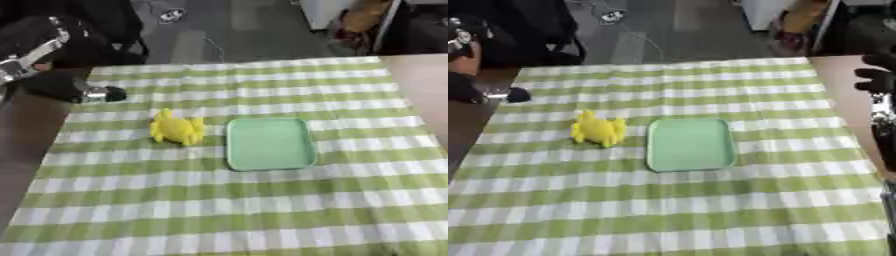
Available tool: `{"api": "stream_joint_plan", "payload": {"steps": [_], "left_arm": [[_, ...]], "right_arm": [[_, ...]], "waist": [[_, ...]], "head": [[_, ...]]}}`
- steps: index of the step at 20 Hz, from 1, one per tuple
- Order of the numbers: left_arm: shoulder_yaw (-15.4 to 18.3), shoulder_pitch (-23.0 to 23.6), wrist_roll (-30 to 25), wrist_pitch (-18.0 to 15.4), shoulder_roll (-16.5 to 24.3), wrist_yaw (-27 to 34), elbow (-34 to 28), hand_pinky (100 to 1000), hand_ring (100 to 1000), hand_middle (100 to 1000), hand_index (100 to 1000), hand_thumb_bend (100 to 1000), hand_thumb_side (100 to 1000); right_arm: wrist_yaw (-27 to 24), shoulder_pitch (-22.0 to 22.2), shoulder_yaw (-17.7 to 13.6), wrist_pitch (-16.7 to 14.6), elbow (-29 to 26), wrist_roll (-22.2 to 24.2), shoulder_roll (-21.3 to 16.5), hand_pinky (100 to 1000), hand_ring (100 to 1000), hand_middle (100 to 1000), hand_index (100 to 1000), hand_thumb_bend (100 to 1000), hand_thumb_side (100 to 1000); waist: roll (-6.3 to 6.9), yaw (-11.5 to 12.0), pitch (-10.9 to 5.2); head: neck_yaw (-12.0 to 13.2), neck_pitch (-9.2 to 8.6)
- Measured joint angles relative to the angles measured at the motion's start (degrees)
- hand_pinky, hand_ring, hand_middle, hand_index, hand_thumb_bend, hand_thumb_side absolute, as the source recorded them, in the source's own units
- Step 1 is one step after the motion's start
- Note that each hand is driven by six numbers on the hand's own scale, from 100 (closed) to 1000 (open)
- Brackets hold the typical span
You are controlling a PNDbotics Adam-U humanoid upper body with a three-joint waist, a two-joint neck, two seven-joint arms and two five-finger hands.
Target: Pick up objects on the table and place them in the box.
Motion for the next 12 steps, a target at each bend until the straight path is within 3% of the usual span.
{"api": "stream_joint_plan", "payload": {"steps": [3,4,7,8,12], "left_arm": [[-0.58,-0.88,-0.83,-0.31,0.00,0.56,0.90,534,624,786,846,897,736],[-0.87,-1.23,-1.23,-0.37,-0.01,0.86,1.34,502,596,774,842,944,664],[-2.20,-3.57,-3.06,-0.51,-0.11,2.04,3.55,454,571,764,843,942,618],[-2.71,-4.46,-3.75,-0.46,-0.24,2.49,4.62,445,544,754,847,892,568],[-5.01,-9.90,-6.40,0.10,-2.53,3.17,11.25,447,530,751,846,878,540]], "right_arm": [[0.00,0.00,0.02,0.00,0.01,0.01,0.00,692,749,778,883,100,836],[0.00,0.00,0.02,0.00,0.01,0.02,0.00,692,749,778,883,100,835],[0.00,0.00,0.02,0.00,0.02,0.06,0.00,692,748,778,883,100,822],[0.00,0.00,0.02,0.04,0.04,0.10,0.00,692,748,778,883,100,835],[0.00,0.01,0.04,0.04,0.32,0.16,0.00,691,748,778,883,100,835]], "waist": [[0.01,-0.01,-0.07],[0.01,-0.02,-0.12],[0.01,-0.02,-0.19],[0.01,-0.02,-0.23],[0.00,-0.05,-0.31]], "head": [[0.00,0.00],[0.01,0.00],[0.01,0.00],[0.02,0.01],[0.03,0.19]]}}
